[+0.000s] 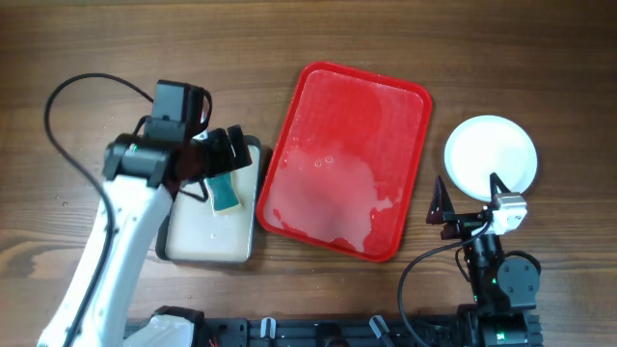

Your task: Clean dirty plates on tray and stack at the side

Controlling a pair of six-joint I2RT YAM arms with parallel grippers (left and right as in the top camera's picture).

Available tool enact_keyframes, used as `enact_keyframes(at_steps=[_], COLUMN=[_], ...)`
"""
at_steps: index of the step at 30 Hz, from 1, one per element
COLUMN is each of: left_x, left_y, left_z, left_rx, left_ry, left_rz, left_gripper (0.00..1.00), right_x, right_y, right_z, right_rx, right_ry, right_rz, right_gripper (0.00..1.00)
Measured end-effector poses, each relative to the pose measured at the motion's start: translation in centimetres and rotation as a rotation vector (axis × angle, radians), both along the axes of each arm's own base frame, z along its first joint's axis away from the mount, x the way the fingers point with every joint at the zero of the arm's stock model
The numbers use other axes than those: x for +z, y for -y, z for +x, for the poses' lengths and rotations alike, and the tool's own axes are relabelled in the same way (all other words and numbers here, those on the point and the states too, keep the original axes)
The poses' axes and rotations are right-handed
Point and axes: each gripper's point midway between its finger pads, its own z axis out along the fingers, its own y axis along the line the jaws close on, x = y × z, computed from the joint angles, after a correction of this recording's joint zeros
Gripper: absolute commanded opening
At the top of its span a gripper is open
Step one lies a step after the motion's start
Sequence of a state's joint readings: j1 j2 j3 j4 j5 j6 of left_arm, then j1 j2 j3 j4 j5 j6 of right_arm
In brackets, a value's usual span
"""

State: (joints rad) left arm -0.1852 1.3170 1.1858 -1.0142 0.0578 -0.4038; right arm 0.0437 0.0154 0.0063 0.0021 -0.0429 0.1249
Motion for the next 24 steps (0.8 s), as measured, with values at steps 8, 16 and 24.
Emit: enact_keyframes(at_steps=[8,16,24], left_x=[10.5,11.4,6.4], left_y=[-4.7,-7.0,-7.0], left_z=[-7.0,-5.8,-6.7], left_rx=[0.109,0.194,0.197], left_ry=[0.431,0.9,1.099], left_rz=[0.006,0.018,0.006], left_gripper=[1.0,1.0,1.0], right_x=[0.0,0.0,0.0], right_y=[0.0,0.1,0.1], right_z=[0.0,0.0,0.0], right_rx=[0.0,-0.004,-0.003], right_ry=[0.0,0.0,0.0], right_rz=[0.0,0.0,0.0], right_gripper=[1.0,1.0,1.0])
